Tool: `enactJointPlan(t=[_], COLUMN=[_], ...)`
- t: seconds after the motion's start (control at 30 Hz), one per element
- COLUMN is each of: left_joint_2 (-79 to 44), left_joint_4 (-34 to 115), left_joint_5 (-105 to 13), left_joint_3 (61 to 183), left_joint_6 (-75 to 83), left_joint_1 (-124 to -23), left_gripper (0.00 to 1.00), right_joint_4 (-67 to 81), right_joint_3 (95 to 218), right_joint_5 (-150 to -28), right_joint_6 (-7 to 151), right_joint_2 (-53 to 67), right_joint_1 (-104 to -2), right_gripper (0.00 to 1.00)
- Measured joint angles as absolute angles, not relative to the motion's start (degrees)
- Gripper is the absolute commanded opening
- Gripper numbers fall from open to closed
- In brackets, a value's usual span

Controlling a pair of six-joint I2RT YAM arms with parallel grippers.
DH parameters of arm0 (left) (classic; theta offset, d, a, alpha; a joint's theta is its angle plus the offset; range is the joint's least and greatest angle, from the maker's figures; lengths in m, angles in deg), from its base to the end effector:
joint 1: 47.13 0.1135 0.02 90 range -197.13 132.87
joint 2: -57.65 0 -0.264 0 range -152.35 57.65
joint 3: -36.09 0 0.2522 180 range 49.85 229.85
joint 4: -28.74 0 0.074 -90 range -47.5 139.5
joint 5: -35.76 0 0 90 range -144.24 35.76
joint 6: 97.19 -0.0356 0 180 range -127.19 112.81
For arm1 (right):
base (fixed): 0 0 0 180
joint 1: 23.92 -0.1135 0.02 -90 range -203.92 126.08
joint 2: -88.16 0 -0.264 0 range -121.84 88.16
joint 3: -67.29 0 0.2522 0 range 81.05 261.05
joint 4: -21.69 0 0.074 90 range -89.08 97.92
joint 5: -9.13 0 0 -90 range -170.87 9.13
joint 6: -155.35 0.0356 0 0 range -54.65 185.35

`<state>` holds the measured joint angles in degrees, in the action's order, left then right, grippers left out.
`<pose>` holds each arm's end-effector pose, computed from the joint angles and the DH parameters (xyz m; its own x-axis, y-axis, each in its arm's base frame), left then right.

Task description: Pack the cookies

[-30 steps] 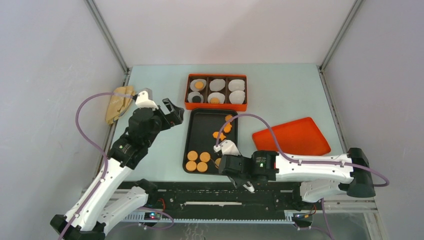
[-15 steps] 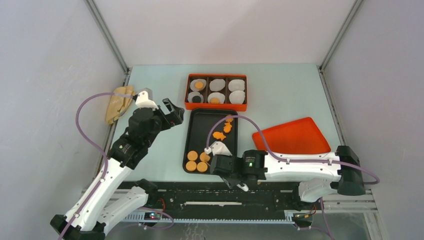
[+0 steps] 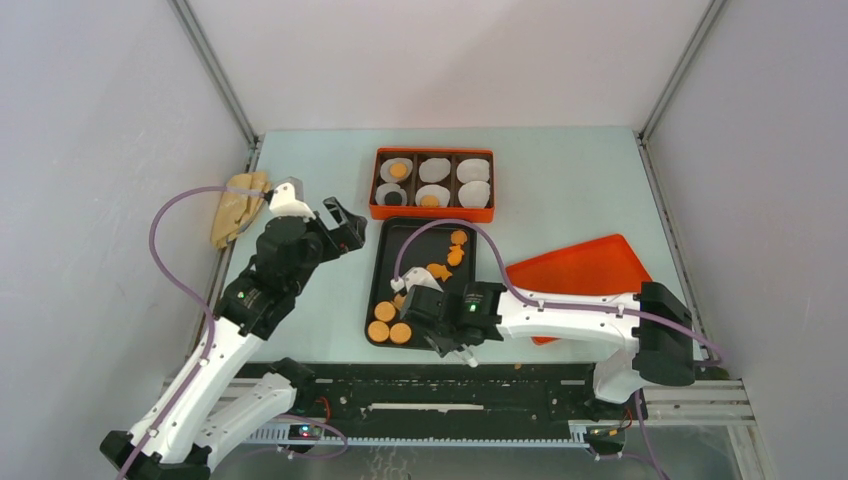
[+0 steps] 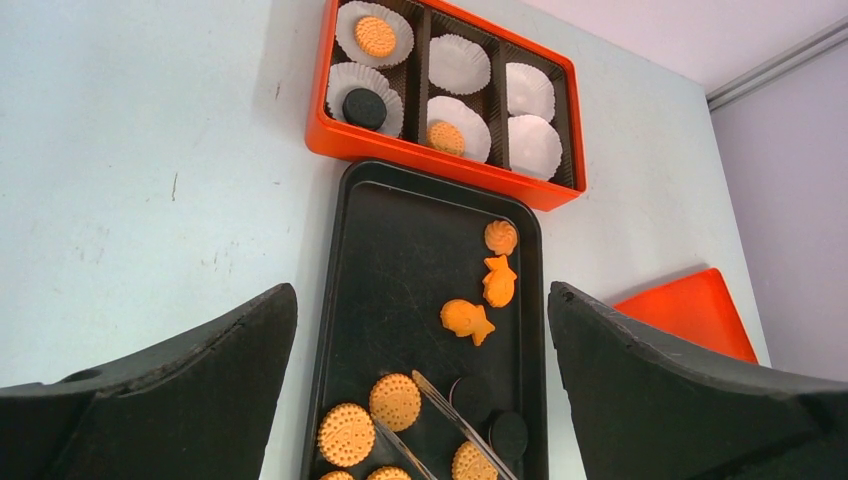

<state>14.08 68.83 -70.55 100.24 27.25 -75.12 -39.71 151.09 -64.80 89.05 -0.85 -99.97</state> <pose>0.1520 -0.0694 0.3480 -0.3658 -0.4203 -0.8304 0.0119 0.8900 -0.4557 0.0842 0.2980 0.2552 -0.5668 -0.6796 -0.4656 -0.7407 0.6678 -0.0731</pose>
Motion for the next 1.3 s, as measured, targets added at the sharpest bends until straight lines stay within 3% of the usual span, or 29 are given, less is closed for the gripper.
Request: enactJointPlan(t=[0.33, 0.8, 1.3], left_joint_2=[14.38, 11.30, 10.58], left_joint_4=[68.83, 68.52, 68.32], left_joint_5=[-70.58, -70.53, -71.67], left_joint_3=[100.24, 100.24, 100.26], left_joint_6=[27.07, 26.87, 25.72], left_joint_1=[-75.12, -75.12, -75.12], left_gripper=[1.00, 1.00, 1.00], right_joint_4=[-38.58, -32.92, -27.80], right_joint_3=[151.07, 160.47, 183.90], right_joint_5=[-66.68, -65.93, -67.53], right_joint_6=[88.79, 83.37, 77.82], right_joint_2=[-0.48, 1.59, -26.21], right_joint_1=[-98.11, -80.08, -63.73], right_gripper=[0.24, 0.21, 0.19])
